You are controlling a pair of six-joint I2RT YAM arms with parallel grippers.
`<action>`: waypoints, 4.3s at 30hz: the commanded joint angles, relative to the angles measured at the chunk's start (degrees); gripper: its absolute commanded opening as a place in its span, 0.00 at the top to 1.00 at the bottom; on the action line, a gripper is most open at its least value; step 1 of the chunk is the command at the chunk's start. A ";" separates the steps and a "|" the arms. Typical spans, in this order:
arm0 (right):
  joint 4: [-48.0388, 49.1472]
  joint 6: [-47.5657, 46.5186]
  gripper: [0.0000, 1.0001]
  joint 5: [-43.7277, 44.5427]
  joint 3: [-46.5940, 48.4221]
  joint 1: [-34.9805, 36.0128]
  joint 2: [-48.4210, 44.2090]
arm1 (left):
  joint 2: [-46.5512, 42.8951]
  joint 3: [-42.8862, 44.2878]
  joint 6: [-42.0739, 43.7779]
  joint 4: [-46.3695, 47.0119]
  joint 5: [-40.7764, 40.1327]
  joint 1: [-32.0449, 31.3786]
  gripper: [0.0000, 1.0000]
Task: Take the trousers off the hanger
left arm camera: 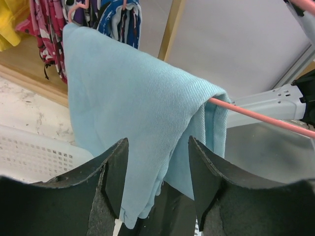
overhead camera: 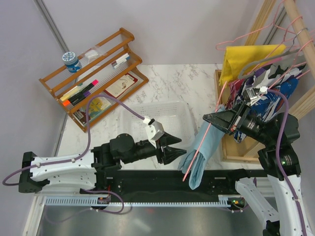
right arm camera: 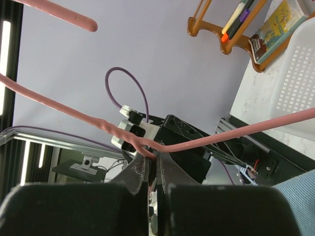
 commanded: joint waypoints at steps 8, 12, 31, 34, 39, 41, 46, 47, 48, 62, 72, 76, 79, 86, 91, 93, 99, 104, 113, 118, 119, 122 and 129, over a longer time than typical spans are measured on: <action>11.81 3.50 1.00 1.56 3.03 0.11 -0.96 | 3.83 4.06 1.60 6.70 2.11 -1.35 0.38; 11.89 3.59 1.00 1.73 2.68 0.11 -1.31 | 4.53 4.68 0.89 7.66 2.82 -2.49 0.36; 13.12 5.43 1.00 1.47 1.88 0.11 -3.07 | 11.83 10.04 0.89 8.37 -4.30 -3.11 0.41; 13.12 5.52 1.00 1.47 2.06 0.11 -3.16 | 12.09 9.78 0.71 8.28 -5.35 -3.11 0.44; 13.13 5.87 1.00 1.55 2.24 0.11 -3.51 | 12.70 10.04 0.62 7.75 -9.04 -3.11 0.50; 13.12 6.05 1.00 1.73 2.24 0.11 -3.60 | 13.15 10.22 0.27 7.58 -9.66 -3.11 0.49; 13.21 6.05 1.00 1.73 1.88 0.11 -3.69 | 13.06 10.13 -0.08 7.22 -4.32 -3.11 0.40; 13.21 5.96 1.00 1.73 1.80 0.11 -3.69 | 12.62 9.78 -0.17 7.22 -3.43 -3.11 0.39; 13.21 5.96 1.00 1.73 1.88 0.20 -3.60 | 12.44 9.60 -0.17 7.14 -2.64 -3.11 0.39; 13.65 6.22 1.00 1.56 1.88 0.20 -3.43 | 12.79 7.93 -1.49 4.76 -1.75 -3.46 0.44; 13.74 6.75 1.00 1.47 1.97 0.11 -3.60 | 16.31 11.27 1.67 0.90 -12.64 -3.37 0.56; 13.83 6.92 1.00 1.38 2.15 0.11 -3.95 | 17.45 12.76 2.73 0.89 -15.02 -3.46 0.60; 13.65 7.10 1.00 1.38 2.15 0.11 -4.13 | 17.89 13.99 3.35 1.07 -15.37 -3.37 0.68; 10.49 4.91 1.00 1.82 2.59 0.11 -5.44 | 16.05 14.53 4.40 0.98 -16.17 -3.37 0.98; 6.54 2.27 1.00 2.87 2.24 0.11 -7.11 | 11.67 12.86 3.96 1.86 -19.41 -3.37 0.98; 4.79 1.66 1.00 2.87 1.36 0.03 -8.08 | 10.34 12.59 4.84 3.08 -20.29 -3.37 0.98; 3.11 1.48 1.00 2.96 -2.24 0.11 -10.89 | 8.75 17.76 9.93 4.85 -22.14 -3.37 0.98; 2.76 0.95 1.00 2.70 -3.21 0.11 -11.60 | 9.63 22.86 14.84 4.85 -22.67 -3.37 0.98; 1.52 -0.10 1.00 2.61 -6.28 0.11 -12.92 | 10.95 32.01 22.33 5.81 -23.20 -3.37 0.98; 1.09 -0.54 1.00 2.79 -7.69 0.11 -13.79 | 12.44 36.93 26.63 6.69 -23.20 -3.37 0.98; 1.17 -0.54 1.00 2.79 -7.78 0.11 -13.88 | 12.70 37.54 27.33 6.87 -23.37 -3.37 0.98; 0.82 -0.81 1.00 2.70 -8.22 0.11 -14.15 | 13.58 39.48 30.58 8.80 -23.72 -3.37 0.98; -1.02 -2.21 1.00 3.48 -9.10 0.03 -14.59 | 14.73 43.69 35.95 14.25 -25.31 -3.28 0.98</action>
